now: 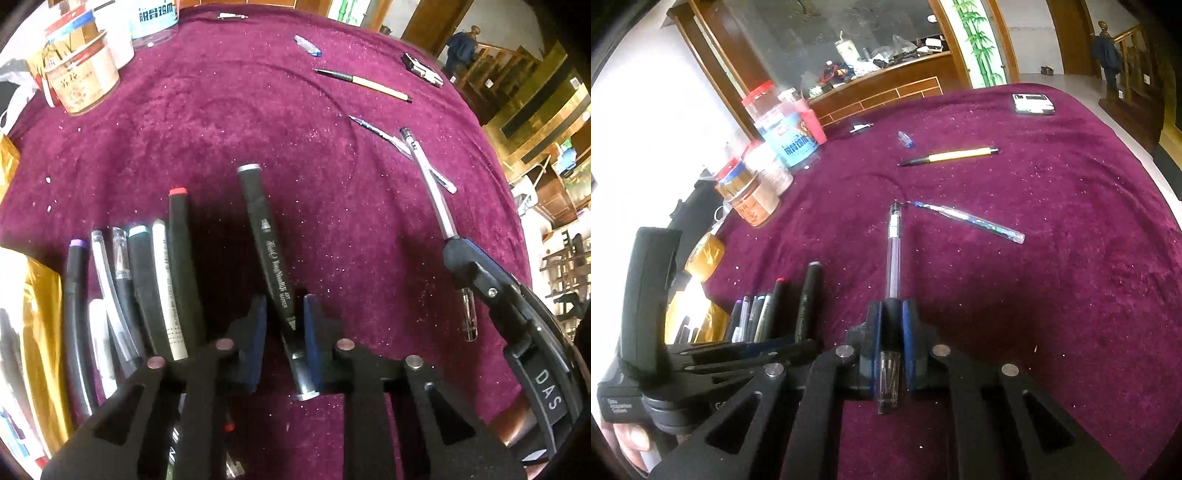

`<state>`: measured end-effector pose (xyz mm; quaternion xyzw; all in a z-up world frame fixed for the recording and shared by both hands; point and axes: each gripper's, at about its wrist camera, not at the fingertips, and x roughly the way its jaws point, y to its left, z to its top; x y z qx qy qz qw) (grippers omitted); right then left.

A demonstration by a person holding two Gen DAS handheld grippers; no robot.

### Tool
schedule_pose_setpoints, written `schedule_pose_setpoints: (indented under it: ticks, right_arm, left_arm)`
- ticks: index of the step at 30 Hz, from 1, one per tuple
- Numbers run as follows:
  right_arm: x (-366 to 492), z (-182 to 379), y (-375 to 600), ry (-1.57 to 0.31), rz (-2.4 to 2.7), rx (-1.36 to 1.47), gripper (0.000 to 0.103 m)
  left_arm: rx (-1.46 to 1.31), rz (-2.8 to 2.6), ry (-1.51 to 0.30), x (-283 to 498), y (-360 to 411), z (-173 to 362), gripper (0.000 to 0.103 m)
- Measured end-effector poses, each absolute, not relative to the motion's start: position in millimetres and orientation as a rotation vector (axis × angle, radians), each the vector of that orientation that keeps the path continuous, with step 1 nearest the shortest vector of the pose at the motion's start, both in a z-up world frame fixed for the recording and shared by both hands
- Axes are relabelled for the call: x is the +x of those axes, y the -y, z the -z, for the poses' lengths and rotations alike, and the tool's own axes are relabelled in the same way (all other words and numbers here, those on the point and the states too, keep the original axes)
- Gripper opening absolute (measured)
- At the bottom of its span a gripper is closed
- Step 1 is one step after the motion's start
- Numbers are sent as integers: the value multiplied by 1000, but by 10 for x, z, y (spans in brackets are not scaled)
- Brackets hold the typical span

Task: Organize rigid objects
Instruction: 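Carry the gel pen and black marker into the tray and open both tools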

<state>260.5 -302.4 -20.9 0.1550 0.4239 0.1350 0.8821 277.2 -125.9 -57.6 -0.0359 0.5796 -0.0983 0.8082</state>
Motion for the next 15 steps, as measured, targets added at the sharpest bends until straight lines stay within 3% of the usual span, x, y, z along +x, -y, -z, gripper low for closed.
schedule_pose_setpoints:
  ticks: [9,15]
  right_arm:
    - [2572,209,2858,-867,-326,271,10]
    - [2566,253,2760,-861,-349,242,9]
  left_arm:
    - [-126,343,-1219,2129,1021,583,13]
    - [-176,335,-1203,2120,990,581,13]
